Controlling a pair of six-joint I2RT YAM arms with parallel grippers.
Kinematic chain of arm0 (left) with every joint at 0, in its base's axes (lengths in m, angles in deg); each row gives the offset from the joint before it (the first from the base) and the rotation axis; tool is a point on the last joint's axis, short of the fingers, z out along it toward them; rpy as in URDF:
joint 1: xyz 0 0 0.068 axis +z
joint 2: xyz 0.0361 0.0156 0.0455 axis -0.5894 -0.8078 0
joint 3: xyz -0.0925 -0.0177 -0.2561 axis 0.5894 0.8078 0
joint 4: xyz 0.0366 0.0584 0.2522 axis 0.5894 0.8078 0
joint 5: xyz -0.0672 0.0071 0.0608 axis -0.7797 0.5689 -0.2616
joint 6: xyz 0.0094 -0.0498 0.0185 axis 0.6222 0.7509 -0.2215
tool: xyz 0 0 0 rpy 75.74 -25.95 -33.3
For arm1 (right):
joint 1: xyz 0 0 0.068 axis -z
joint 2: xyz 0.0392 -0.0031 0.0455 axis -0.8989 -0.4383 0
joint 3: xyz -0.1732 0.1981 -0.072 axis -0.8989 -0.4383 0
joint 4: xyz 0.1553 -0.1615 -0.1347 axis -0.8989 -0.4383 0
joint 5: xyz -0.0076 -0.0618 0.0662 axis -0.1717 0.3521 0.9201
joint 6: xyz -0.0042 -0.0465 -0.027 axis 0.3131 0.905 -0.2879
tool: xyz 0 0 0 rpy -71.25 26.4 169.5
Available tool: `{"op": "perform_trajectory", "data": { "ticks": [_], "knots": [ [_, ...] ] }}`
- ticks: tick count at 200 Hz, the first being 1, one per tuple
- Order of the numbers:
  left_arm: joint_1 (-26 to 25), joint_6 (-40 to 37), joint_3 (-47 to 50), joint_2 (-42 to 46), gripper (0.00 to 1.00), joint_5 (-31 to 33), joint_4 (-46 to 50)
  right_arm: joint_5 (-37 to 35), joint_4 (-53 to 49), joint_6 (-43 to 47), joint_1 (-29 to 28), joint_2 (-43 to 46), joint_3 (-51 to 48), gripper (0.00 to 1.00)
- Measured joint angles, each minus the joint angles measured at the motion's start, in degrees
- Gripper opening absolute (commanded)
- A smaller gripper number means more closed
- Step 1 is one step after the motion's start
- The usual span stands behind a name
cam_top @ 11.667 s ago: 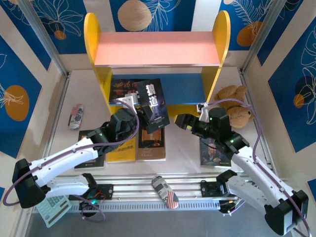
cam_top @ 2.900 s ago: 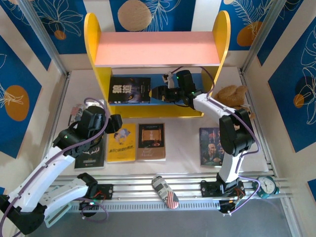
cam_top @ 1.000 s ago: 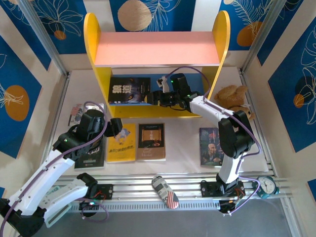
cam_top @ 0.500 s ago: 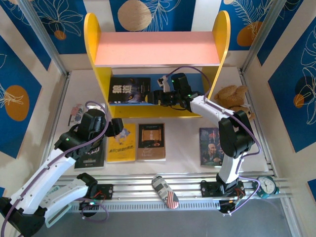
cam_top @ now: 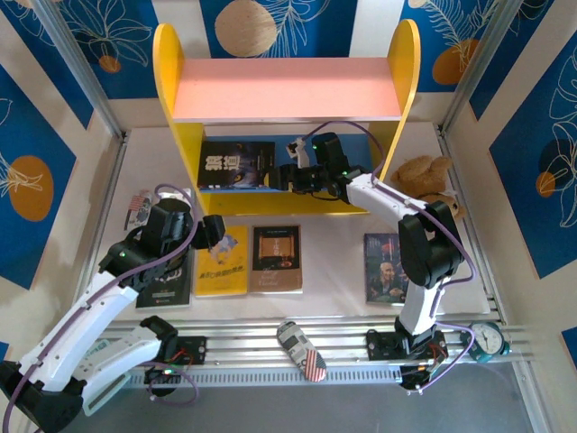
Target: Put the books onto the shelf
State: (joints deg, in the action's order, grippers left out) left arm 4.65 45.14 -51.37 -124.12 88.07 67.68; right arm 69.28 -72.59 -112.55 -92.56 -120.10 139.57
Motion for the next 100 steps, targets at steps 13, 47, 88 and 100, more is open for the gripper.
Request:
{"op": "perform_trajectory", "data": {
  "ticks": [13, 47, 88, 100],
  "knots": [
    [0.07, -0.07, 0.00, 0.00, 0.75, -0.24, 0.00, 0.02, -0.22, 0.00, 0.00, -0.17, 0.24, 0.59],
    [0.31, -0.11, 0.00, 0.00, 0.75, -0.42, 0.00, 0.00, -0.48, 0.00, 0.02, -0.22, 0.37, 0.59],
    [0.46, -0.15, -0.02, 0.00, 0.75, -0.44, 0.09, 0.02, -0.63, 0.28, 0.63, -0.02, 0.26, 0.59],
    [0.48, -0.17, -0.02, 0.00, 0.75, -0.44, 0.24, -0.04, -1.07, 1.01, 1.11, 0.61, 0.00, 0.59]
  ]
}}
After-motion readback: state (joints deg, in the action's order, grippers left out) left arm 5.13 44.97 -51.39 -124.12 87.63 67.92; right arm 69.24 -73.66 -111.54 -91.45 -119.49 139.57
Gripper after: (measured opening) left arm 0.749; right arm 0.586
